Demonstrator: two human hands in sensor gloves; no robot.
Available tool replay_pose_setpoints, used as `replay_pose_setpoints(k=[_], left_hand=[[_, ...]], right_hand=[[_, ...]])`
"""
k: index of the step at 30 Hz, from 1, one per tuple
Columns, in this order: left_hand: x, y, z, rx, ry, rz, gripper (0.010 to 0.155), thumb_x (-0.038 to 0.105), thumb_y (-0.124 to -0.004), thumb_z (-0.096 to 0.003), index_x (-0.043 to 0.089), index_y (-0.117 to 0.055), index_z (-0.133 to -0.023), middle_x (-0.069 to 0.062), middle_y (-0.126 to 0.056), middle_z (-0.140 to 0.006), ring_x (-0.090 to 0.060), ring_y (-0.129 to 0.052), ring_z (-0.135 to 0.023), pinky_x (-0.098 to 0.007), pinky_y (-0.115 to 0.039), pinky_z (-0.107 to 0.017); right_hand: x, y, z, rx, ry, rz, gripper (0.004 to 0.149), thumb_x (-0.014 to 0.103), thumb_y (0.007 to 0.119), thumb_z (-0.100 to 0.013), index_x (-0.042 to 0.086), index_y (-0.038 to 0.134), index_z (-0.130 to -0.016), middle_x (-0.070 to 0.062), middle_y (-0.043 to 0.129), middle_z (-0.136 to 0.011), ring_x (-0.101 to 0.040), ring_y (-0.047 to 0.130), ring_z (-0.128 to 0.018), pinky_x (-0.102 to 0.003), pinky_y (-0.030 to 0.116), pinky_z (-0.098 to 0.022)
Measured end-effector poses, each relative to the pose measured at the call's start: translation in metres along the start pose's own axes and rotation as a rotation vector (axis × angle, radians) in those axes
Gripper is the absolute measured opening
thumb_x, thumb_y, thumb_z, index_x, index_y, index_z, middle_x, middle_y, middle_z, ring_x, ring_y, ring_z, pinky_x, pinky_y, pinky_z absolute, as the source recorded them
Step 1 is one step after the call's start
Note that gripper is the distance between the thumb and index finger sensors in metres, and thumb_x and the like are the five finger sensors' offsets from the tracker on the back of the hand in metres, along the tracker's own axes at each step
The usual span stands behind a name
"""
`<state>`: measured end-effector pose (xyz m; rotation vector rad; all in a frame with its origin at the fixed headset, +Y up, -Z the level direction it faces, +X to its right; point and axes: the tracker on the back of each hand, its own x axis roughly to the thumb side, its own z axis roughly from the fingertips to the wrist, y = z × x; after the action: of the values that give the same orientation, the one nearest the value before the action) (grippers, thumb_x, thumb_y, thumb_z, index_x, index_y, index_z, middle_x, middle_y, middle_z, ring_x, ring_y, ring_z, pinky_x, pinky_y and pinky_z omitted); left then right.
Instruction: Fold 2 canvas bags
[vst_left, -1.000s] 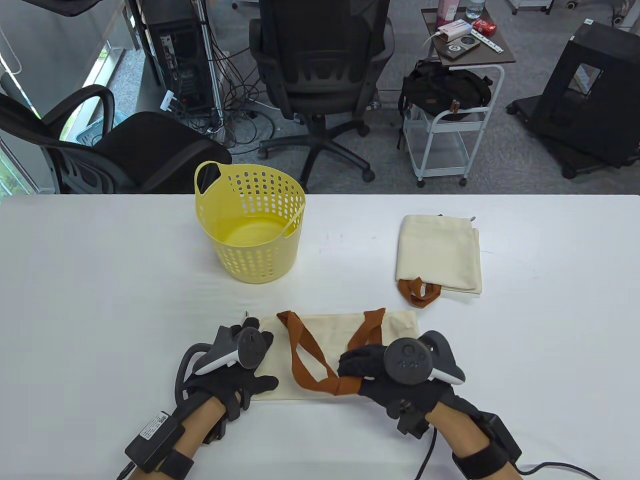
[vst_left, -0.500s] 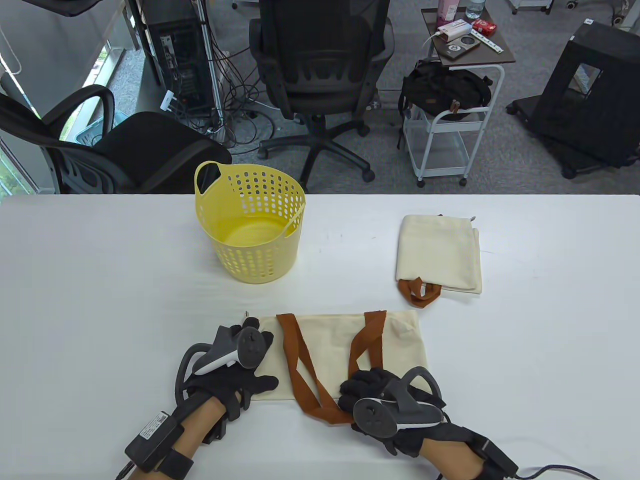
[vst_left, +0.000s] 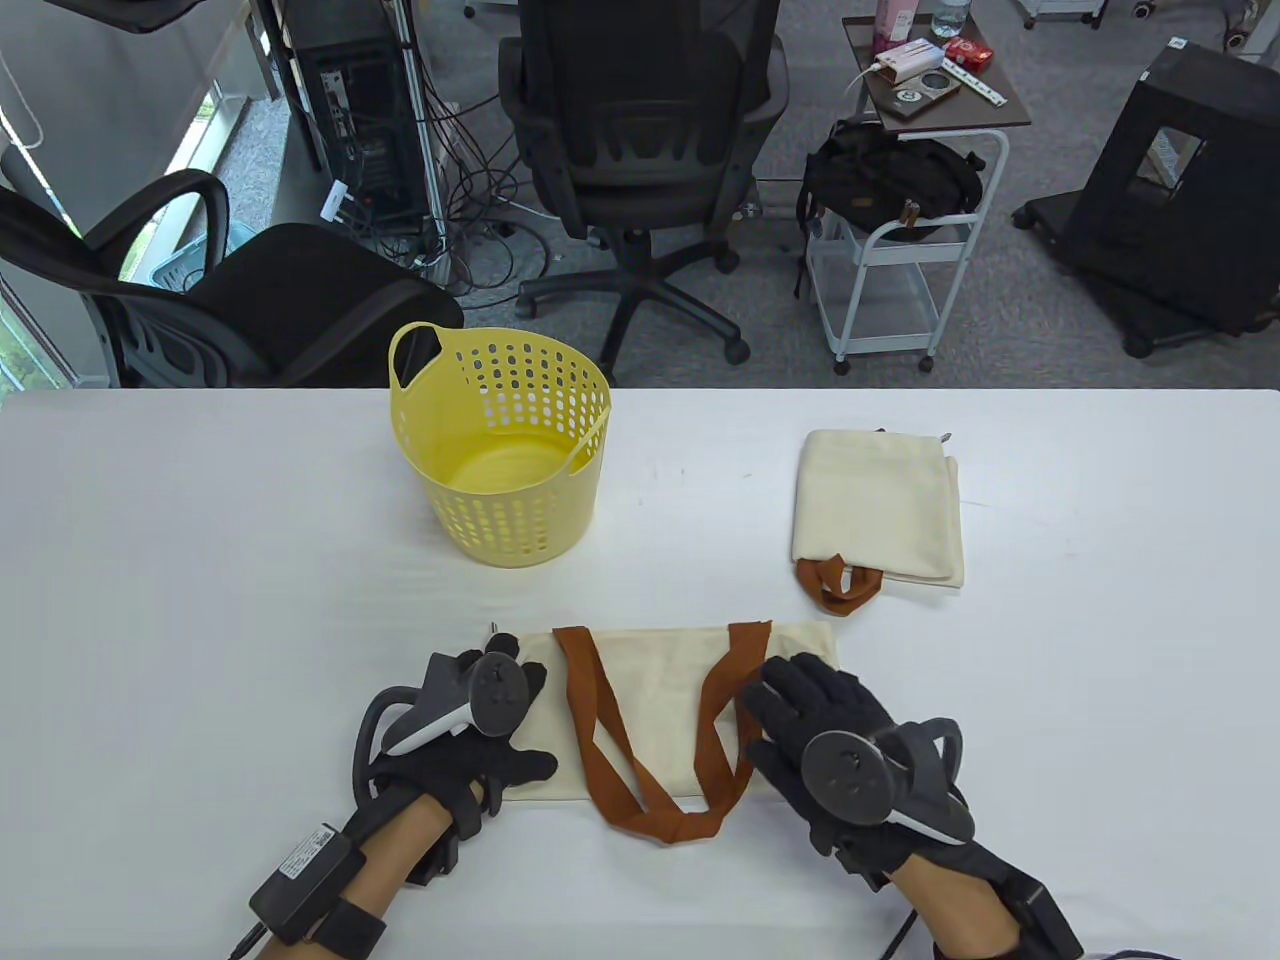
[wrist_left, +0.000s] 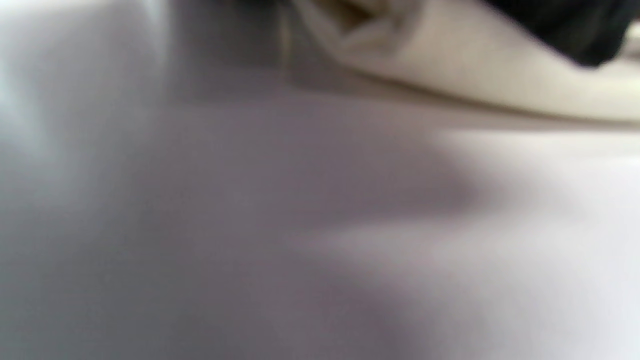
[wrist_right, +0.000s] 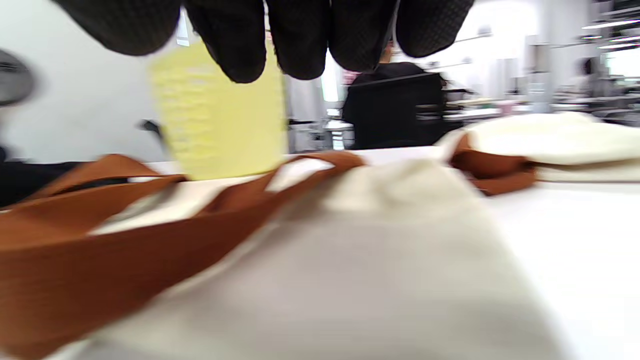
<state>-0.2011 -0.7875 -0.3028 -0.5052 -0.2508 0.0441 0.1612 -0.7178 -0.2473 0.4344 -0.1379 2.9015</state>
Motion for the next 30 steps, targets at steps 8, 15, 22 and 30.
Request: replay_pose_setpoints(k=[8, 15, 22, 30], left_hand=[[-0.003, 0.004, 0.002, 0.039, -0.005, 0.052, 0.090, 0.055, -0.086, -0.0341, 0.034, -0.035, -0.105, 0.001, -0.007, -0.114, -0.043, -0.033, -0.112, -0.061, -0.038, -0.080], [-0.022, 0.008, 0.006, 0.149, 0.087, 0.188, 0.089, 0.055, -0.078, -0.0398, 0.026, -0.025, -0.105, -0.005, -0.018, -0.115, -0.042, -0.044, -0.110, -0.062, -0.043, -0.079], [-0.027, -0.002, -0.004, 0.027, 0.225, 0.231, 0.093, 0.060, -0.076, -0.0379, 0.017, -0.028, -0.106, -0.012, -0.011, -0.113, -0.050, -0.011, -0.107, -0.068, -0.019, -0.075], [-0.034, 0.016, 0.015, 0.247, 0.189, 0.487, 0.071, 0.039, -0.086, -0.0403, 0.022, -0.053, -0.101, -0.007, -0.066, -0.104, -0.037, -0.071, -0.101, -0.060, -0.051, -0.079]], right_hand=[[-0.047, 0.047, -0.016, 0.269, 0.202, 0.080, 0.070, 0.049, 0.077, -0.046, 0.027, 0.049, -0.106, -0.010, 0.042, -0.117, -0.042, 0.055, -0.104, -0.060, 0.056, -0.074], [-0.048, 0.060, -0.023, 0.386, 0.221, 0.102, 0.076, 0.050, 0.076, -0.046, 0.025, 0.039, -0.107, -0.011, 0.035, -0.116, -0.042, 0.051, -0.105, -0.059, 0.053, -0.075], [-0.050, 0.065, -0.022, 0.416, 0.233, 0.061, 0.075, 0.050, 0.073, -0.048, 0.025, 0.034, -0.107, -0.012, 0.030, -0.116, -0.040, 0.041, -0.105, -0.058, 0.047, -0.076], [-0.046, 0.071, -0.022, 0.436, 0.245, 0.059, 0.074, 0.051, 0.065, -0.049, 0.024, 0.029, -0.107, -0.014, 0.023, -0.115, -0.040, 0.033, -0.105, -0.058, 0.040, -0.076]])
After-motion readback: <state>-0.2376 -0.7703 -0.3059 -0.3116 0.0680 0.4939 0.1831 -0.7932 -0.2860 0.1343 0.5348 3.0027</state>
